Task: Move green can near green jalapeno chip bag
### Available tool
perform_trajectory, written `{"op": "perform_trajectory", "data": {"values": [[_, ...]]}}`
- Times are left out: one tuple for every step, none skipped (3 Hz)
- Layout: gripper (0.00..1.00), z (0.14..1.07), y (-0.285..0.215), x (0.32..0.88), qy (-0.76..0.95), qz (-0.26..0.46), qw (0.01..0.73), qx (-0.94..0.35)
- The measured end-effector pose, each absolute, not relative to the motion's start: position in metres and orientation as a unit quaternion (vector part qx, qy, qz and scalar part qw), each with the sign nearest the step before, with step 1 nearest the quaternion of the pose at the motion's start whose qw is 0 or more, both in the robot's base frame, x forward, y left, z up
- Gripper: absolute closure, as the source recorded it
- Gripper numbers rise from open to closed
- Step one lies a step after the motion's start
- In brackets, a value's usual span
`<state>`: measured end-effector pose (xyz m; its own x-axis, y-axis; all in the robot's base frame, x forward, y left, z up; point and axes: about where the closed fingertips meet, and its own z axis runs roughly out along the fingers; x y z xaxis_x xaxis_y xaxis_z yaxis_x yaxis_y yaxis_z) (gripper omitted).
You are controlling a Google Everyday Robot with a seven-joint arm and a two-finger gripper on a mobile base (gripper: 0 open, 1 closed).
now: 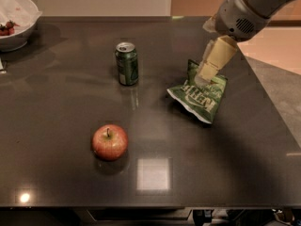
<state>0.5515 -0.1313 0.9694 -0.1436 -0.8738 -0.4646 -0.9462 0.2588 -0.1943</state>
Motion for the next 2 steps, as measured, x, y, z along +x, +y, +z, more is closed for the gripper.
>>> {"op": "perform_trajectory", "data": {"values": [[0.0, 0.963, -0.092, 0.58, 0.743, 0.101, 0.274, -0.602], [0.0, 0.95, -0.05, 0.601, 0.736, 0.134, 0.286, -0.599]]}}
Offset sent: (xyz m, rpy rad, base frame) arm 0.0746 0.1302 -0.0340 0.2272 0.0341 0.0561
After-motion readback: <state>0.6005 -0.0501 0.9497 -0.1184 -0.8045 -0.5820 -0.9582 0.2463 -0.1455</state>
